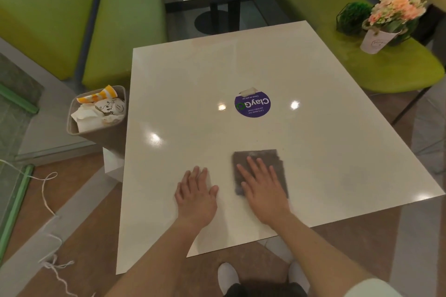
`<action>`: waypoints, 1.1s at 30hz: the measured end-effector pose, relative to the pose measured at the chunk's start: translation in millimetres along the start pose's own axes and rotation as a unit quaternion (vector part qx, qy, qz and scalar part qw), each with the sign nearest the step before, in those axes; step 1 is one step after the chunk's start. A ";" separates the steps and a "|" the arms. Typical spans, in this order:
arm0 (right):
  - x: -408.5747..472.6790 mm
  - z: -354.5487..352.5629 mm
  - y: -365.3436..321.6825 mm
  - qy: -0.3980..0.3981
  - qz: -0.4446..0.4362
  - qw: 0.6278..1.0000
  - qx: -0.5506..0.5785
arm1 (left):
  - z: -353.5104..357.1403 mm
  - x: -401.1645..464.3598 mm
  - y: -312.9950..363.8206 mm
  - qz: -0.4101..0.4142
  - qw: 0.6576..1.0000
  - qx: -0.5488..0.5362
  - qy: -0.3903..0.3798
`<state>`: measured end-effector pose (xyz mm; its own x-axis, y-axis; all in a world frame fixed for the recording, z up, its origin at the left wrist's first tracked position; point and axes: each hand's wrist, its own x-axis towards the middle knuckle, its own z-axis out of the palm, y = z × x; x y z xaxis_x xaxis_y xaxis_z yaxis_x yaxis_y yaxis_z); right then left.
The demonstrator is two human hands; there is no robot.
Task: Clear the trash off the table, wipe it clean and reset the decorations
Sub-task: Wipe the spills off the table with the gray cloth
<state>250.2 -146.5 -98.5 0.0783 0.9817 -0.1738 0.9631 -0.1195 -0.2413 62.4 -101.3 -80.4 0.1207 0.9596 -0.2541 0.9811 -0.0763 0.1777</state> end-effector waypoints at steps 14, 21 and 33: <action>29.9 -11.4 3.7 0.019 0.085 0.996 0.003 | -16.3 9.0 17.9 -0.070 0.996 -0.034 -0.049; 43.5 -11.9 5.4 -0.017 -0.028 0.999 0.010 | -27.2 37.4 34.8 -0.100 0.993 0.062 0.032; 92.2 -26.5 34.2 0.032 0.073 0.997 0.005 | -30.0 113.0 23.0 -0.049 0.997 -0.034 0.046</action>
<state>297.2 -56.1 -97.5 0.2341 0.9611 -0.1468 0.9376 -0.2631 -0.2274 94.1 13.5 -76.6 0.0082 0.9825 -0.1862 0.9748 0.0336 0.2205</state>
